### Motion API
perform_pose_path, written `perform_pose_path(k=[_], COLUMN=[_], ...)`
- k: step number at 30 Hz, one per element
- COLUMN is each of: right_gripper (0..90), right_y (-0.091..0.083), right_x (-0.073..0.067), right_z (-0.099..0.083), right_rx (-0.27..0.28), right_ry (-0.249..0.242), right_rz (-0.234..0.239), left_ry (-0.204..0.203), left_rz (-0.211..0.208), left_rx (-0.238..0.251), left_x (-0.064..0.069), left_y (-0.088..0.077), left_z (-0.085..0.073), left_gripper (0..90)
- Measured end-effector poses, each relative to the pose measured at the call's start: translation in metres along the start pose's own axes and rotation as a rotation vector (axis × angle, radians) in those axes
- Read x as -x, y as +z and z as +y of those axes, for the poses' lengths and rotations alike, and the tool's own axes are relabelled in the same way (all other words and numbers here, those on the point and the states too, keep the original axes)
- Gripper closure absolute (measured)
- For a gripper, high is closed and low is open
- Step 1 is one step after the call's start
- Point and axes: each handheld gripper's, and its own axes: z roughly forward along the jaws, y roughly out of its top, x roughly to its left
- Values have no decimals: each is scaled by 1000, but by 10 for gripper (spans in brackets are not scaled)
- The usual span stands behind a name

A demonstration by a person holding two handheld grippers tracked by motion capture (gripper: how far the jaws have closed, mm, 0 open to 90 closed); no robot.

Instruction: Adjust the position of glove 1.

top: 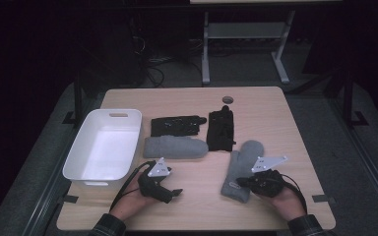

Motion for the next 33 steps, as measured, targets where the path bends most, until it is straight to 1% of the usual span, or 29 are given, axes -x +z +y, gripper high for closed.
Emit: perform_pose_path(k=[1,3,4,5,7,8,9,11,14,15,17,19,20,27,29,31,33], right_gripper=[900,900,900,900,900,900,900,900,900,900,900,900,900,900,900,900,900], right_y=[-3,-6,-10,-10,-16,-18,-19,-21,-26,-26,-26,-26,-25,-16,-9,-6,2], right_x=[-2,-2,-1,-1,2,5,5,5,4,4,1,-1,-2,-10,-12,-13,-15], right_z=[0,1,1,1,-1,-4,-5,-7,-16,-16,-20,-23,-23,-17,-12,-10,-3], right_rx=[16,26,39,39,44,41,37,34,24,24,7,-8,-13,-27,-26,-28,-31], right_ry=[-3,-4,-9,-9,-12,-10,-4,-7,-4,-4,4,2,-7,-42,-46,-48,-72], right_rz=[0,3,-1,-1,-12,-13,-18,-21,-21,-21,-15,-8,-3,41,62,67,85], left_ry=[0,1,1,1,1,0,0,-1,-2,-2,-2,-1,-1,-1,-1,-1,2], left_rz=[1,1,1,1,1,0,0,0,0,0,0,0,0,-1,0,0,2], left_rx=[1,1,1,0,0,0,0,1,1,1,2,2,2,1,1,2,0], left_x=[0,0,0,0,0,0,0,0,0,0,0,0,0,0,0,0,0], left_y=[0,0,0,0,0,0,0,0,0,0,0,0,0,0,0,0,0], left_z=[0,0,0,0,0,0,0,0,0,0,0,0,0,0,0,0,0], left_gripper=[124,124,124,124,124,124,124,124,124,124,124,124,124,124,124,124,124])
